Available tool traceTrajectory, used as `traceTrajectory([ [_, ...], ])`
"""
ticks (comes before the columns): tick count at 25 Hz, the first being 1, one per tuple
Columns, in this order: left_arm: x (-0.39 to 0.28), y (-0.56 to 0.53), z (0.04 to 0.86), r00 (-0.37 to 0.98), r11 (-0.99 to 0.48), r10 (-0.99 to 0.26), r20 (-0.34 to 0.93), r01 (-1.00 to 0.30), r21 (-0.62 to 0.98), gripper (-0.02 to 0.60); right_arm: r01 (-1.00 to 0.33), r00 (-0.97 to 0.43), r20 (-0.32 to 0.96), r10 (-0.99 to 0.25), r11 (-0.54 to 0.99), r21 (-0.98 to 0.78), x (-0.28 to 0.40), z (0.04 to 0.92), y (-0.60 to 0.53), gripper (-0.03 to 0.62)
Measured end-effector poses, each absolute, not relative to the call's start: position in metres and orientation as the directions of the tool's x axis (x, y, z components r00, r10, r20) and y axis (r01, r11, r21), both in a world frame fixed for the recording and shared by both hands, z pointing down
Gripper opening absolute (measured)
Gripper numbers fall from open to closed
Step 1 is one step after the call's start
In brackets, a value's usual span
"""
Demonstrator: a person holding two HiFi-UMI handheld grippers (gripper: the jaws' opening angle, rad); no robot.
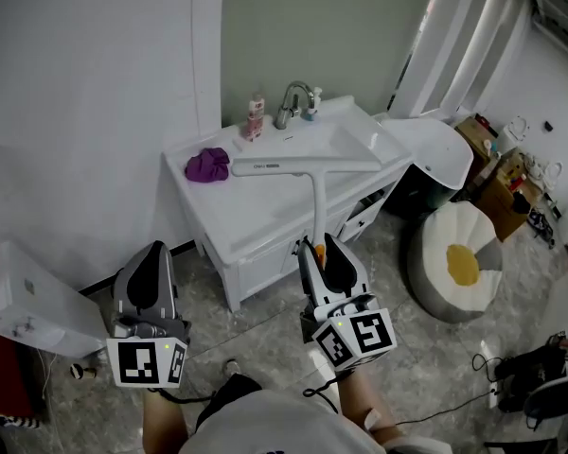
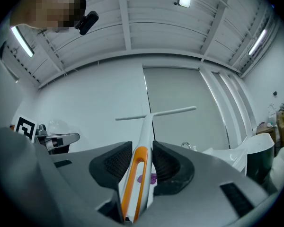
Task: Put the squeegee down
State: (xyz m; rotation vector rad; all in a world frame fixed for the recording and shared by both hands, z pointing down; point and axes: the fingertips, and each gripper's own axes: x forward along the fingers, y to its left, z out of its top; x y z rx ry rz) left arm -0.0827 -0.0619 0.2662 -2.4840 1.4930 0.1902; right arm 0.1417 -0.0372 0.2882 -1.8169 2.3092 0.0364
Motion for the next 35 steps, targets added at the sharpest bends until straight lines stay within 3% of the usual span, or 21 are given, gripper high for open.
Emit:
traceTrajectory([
  [20,-0.131,-0.182,0.284,0.499,-0.492,-0.842,-0.208,-0.866,-0.087,0.008,-0.972,-0.176,-0.143,-0.974,0.195,-0.134,0.097,0.301,-0.147,0.133],
  [35,-0.133,-0.272,0.276,0.388,-0.380,-0.895,-0.220,-0.921,-0.080,0.008,-0.940,-0.298,-0.106,-0.949,0.311,-0.141,0.097,0.311,-0.270,0.133],
])
